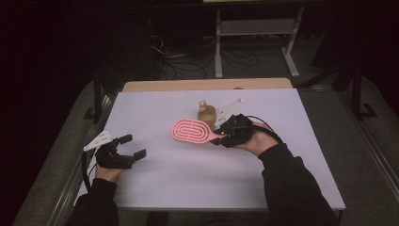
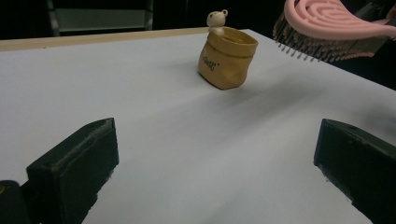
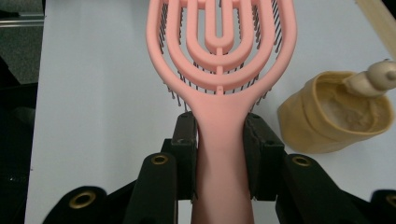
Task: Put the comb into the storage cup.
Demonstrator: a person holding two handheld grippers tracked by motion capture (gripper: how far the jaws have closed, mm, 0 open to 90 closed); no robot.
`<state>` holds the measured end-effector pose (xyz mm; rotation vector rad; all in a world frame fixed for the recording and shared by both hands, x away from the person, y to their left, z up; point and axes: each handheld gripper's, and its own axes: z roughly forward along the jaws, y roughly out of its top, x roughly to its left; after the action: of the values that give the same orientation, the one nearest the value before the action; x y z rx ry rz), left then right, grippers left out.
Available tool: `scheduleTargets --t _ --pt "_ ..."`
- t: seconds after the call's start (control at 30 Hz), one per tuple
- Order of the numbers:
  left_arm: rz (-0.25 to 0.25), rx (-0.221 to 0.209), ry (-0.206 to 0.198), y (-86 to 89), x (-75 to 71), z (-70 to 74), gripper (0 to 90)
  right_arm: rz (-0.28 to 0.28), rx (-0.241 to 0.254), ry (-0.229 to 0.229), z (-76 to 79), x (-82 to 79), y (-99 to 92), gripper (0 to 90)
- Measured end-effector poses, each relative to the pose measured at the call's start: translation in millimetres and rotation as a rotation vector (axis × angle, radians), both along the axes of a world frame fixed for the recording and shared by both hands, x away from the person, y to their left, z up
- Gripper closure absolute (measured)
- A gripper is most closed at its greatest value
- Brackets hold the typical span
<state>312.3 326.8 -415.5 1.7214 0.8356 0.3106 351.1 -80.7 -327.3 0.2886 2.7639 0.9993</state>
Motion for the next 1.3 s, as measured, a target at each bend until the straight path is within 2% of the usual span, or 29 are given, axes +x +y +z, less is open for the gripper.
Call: scheduleTargets --t 0.17,0.37,0.43,0.57,0.8,0.93,1.07,1.3 --pt "-0.003 -0.027 -0.01 -1.4 -1.3 6.3 0.0 -0.006 0.018 -0.019 11.2 0.3 -1.8 67.4" --pt "-0.02 -0.131 -0.017 -4.2 -2.8 18.6 0.0 -0.007 0.039 -0.035 21.5 0.4 -4.0 67.4" --pt "-0.018 -0.131 -0.022 -6.1 -2.4 21.7 0.0 -0.012 0.045 -0.037 22.8 1.1 -5.6 67.4" --pt "-0.012 -0.137 -0.006 -9.9 1.9 25.2 0.0 -0.021 0.046 -0.048 24.7 2.3 -7.8 67.4" --pt "-0.013 -0.15 0.024 -22.3 9.6 31.9 0.0 -0.026 0.077 -0.076 33.0 3.4 -9.4 67.4" --pt "-0.039 -0.171 0.031 -31.7 14.5 36.5 0.0 -0.028 0.093 -0.092 39.5 3.1 -9.7 67.4" --pt "-0.073 -0.229 0.057 -40.5 21.0 41.9 0.0 -0.037 0.092 -0.107 42.2 3.4 -11.0 67.4" --pt "-0.108 -0.223 0.05 -58.1 28.9 55.6 0.0 -0.051 0.116 -0.131 47.2 3.3 -13.9 67.4"
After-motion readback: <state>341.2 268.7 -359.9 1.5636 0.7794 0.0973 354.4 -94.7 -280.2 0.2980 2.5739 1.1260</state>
